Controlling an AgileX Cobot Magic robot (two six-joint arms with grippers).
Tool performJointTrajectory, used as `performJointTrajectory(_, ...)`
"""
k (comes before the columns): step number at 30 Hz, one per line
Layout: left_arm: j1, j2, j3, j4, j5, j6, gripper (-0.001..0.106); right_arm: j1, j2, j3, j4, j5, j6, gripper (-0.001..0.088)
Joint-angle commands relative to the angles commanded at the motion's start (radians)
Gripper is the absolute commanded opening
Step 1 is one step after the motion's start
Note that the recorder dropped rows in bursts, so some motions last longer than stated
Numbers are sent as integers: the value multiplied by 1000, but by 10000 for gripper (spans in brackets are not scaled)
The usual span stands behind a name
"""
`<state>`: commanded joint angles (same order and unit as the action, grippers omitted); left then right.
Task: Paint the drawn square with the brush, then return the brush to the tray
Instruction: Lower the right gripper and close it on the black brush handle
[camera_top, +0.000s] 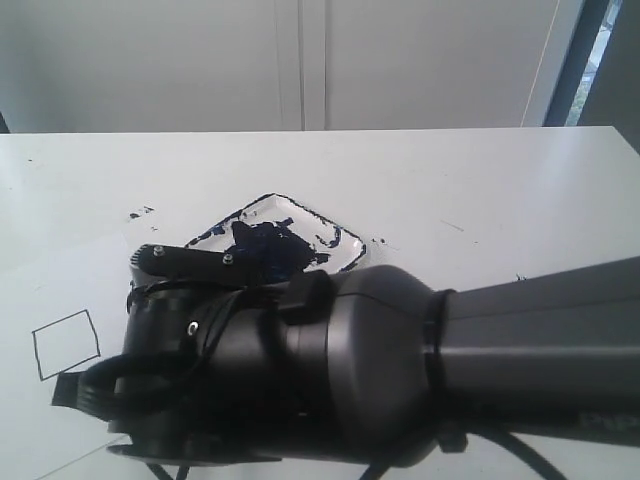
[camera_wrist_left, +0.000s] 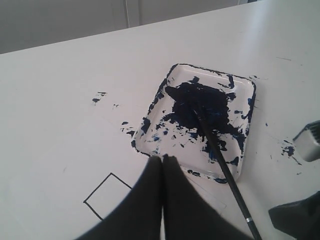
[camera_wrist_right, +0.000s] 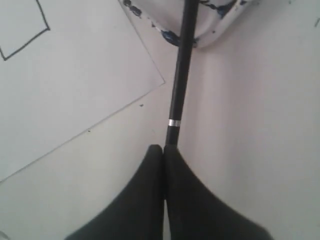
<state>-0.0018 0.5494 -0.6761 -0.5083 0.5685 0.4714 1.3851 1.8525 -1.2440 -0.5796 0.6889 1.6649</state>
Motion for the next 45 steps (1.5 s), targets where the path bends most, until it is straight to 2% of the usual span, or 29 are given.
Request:
performJointTrajectory(9, 0, 0, 0, 0, 0, 0, 3, 10, 65, 0, -11, 17, 21, 11)
performJointTrajectory(11, 0, 0, 0, 0, 0, 0, 3, 10, 65, 0, -21, 22, 21, 61)
performJointTrajectory(18, 0, 0, 0, 0, 0, 0, 3, 10, 68, 0, -74, 20, 27, 316)
performJointTrajectory(21, 0, 0, 0, 0, 0, 0, 3, 10, 74, 0, -117, 22, 93, 400)
performJointTrajectory(25, 0, 0, 0, 0, 0, 0, 3, 10, 95, -9, -161, 22, 197, 406)
performJointTrajectory(32, 0, 0, 0, 0, 0, 0, 3, 10, 146, -68, -170, 18, 197, 406)
performJointTrajectory(39, 0, 0, 0, 0, 0, 0, 3, 10, 152, -72, -207, 137, 197, 406)
performJointTrajectory(45, 0, 0, 0, 0, 0, 0, 3, 10, 174, -72, -259, 67, 234, 406)
